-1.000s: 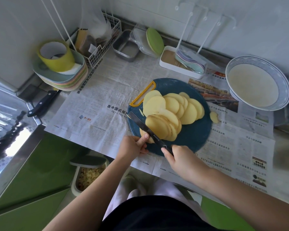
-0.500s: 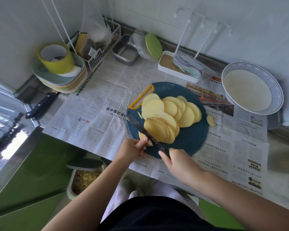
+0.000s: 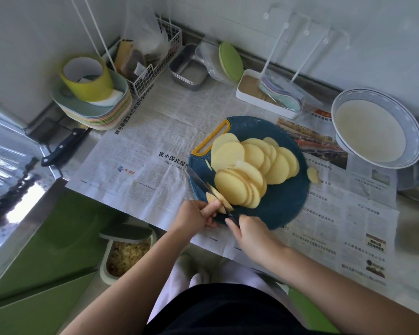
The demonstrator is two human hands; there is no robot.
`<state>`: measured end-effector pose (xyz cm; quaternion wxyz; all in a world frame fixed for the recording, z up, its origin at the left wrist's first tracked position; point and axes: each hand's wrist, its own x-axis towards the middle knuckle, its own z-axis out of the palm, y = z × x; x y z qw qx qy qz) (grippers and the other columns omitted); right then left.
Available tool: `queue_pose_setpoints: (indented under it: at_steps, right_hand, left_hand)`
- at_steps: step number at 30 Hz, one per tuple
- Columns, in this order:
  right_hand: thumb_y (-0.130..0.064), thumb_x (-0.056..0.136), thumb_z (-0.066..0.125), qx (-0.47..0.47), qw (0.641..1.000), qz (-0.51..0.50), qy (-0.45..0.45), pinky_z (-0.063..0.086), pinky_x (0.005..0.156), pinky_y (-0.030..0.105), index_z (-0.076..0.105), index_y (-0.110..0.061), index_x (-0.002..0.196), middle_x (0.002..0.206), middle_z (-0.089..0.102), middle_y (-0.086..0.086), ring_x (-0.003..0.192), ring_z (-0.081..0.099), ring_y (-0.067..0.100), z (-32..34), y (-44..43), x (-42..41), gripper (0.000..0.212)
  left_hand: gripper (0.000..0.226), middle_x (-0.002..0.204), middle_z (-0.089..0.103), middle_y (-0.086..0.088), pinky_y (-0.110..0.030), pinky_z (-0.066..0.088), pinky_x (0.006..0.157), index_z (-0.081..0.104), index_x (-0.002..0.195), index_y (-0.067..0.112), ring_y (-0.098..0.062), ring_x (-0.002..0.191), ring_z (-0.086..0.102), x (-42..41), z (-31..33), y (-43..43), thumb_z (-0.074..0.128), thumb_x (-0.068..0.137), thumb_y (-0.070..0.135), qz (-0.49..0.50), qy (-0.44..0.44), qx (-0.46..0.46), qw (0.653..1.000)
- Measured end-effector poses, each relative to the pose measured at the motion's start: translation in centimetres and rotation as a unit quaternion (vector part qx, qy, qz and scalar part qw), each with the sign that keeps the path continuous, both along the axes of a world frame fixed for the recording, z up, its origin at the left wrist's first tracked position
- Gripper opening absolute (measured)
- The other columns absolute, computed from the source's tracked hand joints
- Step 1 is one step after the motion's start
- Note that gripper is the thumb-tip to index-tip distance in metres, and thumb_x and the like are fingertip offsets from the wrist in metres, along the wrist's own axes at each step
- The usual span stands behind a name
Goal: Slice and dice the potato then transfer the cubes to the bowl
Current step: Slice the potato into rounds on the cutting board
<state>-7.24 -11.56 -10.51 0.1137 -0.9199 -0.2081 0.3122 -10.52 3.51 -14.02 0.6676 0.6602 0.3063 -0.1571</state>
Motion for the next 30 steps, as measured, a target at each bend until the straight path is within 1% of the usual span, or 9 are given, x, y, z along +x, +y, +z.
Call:
queue_pose_setpoints:
  at_steps: [3, 7, 11, 13, 17, 21, 25, 28, 30]
  right_hand:
    - [-0.042, 0.102, 0.037, 0.016, 0.999, -0.035, 0.026, 0.033, 0.060, 0.027, 0.040, -0.012, 0.070, 0.088, 0.064, 0.016, 0.082, 0.062, 0.031, -0.1, 0.3, 0.4, 0.044]
    - [-0.041, 0.102, 0.038, 0.037, 0.998, -0.041, 0.025, 0.034, 0.060, 0.026, 0.050, -0.007, 0.081, 0.091, 0.067, 0.016, 0.084, 0.065, 0.030, -0.2, 0.4, 0.5, 0.042]
    - [-0.041, 0.101, 0.040, 0.069, 0.996, -0.041, 0.041, 0.044, 0.066, 0.032, 0.059, 0.000, 0.095, 0.094, 0.067, 0.018, 0.087, 0.064, 0.032, -0.1, 0.6, 0.9, 0.045]
    - [-0.041, 0.101, 0.042, 0.088, 0.993, -0.046, 0.058, 0.043, 0.066, 0.033, 0.058, -0.003, 0.089, 0.090, 0.066, 0.015, 0.084, 0.063, 0.030, 0.1, 0.3, 1.2, 0.043]
    - [-0.044, 0.100, 0.041, 0.097, 0.993, -0.046, 0.047, 0.029, 0.050, 0.024, 0.036, -0.014, 0.062, 0.061, 0.046, 0.001, 0.057, 0.044, 0.014, 1.2, -0.9, 1.3, 0.049]
    - [-0.048, 0.097, 0.042, 0.121, 0.991, -0.045, 0.017, 0.028, 0.049, 0.027, 0.033, -0.011, 0.060, 0.053, 0.041, 0.002, 0.049, 0.038, 0.014, 2.1, -2.6, 1.4, 0.054]
    - [-0.050, 0.096, 0.042, 0.160, 0.984, -0.072, 0.020, 0.029, 0.048, 0.026, 0.039, -0.011, 0.062, 0.052, 0.041, 0.000, 0.044, 0.036, 0.010, 2.8, -4.4, 1.6, 0.052]
    - [-0.047, 0.097, 0.042, 0.159, 0.984, -0.078, 0.010, 0.029, 0.045, 0.022, 0.038, -0.014, 0.060, 0.051, 0.040, -0.004, 0.042, 0.036, 0.008, 2.9, -5.1, 1.6, 0.049]
    - [-0.046, 0.097, 0.042, 0.157, 0.984, -0.079, -0.001, 0.030, 0.045, 0.023, 0.037, -0.014, 0.060, 0.050, 0.040, -0.003, 0.043, 0.035, 0.009, 2.7, -5.4, 1.4, 0.050]
  left_hand:
    - [0.043, 0.043, 0.055, 0.004, -0.010, 0.044, 0.047, 0.055, 0.059, 0.009, 0.000, 0.040, 0.056, 0.2, 0.0, -0.3, 0.067, 0.081, 0.043, -0.014, 0.008, 0.016, 1.000]
    - [0.047, 0.048, 0.058, 0.000, -0.012, 0.046, 0.050, 0.058, 0.059, 0.009, -0.005, 0.044, 0.059, 0.1, 0.1, -0.3, 0.067, 0.079, 0.050, -0.007, 0.005, 0.030, 1.000]
    - [0.051, 0.048, 0.060, -0.001, -0.016, 0.048, 0.047, 0.064, 0.062, 0.006, -0.009, 0.043, 0.059, 0.4, 0.6, -0.4, 0.065, 0.082, 0.053, 0.014, 0.016, 0.043, 0.999]
    - [0.049, 0.050, 0.062, -0.001, -0.019, 0.050, 0.049, 0.068, 0.067, 0.006, -0.012, 0.045, 0.061, 0.4, 0.8, -0.3, 0.062, 0.084, 0.052, 0.012, 0.018, 0.031, 0.999]
    - [0.045, 0.050, 0.061, 0.003, -0.016, 0.049, 0.051, 0.067, 0.069, 0.010, -0.010, 0.047, 0.061, -0.5, 0.7, 0.1, 0.055, 0.090, 0.049, -0.004, 0.013, 0.023, 1.000]
    - [0.051, 0.050, 0.061, 0.001, -0.025, 0.054, 0.057, 0.060, 0.068, 0.008, -0.015, 0.051, 0.063, -1.0, 0.8, 0.1, 0.058, 0.080, 0.057, -0.021, 0.004, 0.046, 0.999]
    - [0.042, 0.052, 0.062, -0.001, -0.030, 0.051, 0.057, 0.047, 0.077, 0.011, -0.018, 0.051, 0.064, -0.5, 1.2, -0.2, 0.067, 0.083, 0.048, -0.026, -0.030, 0.147, 0.988]
    - [0.045, 0.065, 0.064, -0.008, -0.044, 0.056, 0.061, 0.043, 0.082, 0.011, -0.024, 0.055, 0.067, -0.1, 1.3, -0.8, 0.072, 0.080, 0.046, 0.003, -0.028, 0.129, 0.991]
    - [0.046, 0.071, 0.065, -0.010, -0.047, 0.057, 0.063, 0.045, 0.084, 0.011, -0.023, 0.056, 0.066, 0.0, 1.4, -1.1, 0.072, 0.079, 0.048, 0.013, -0.013, 0.125, 0.992]
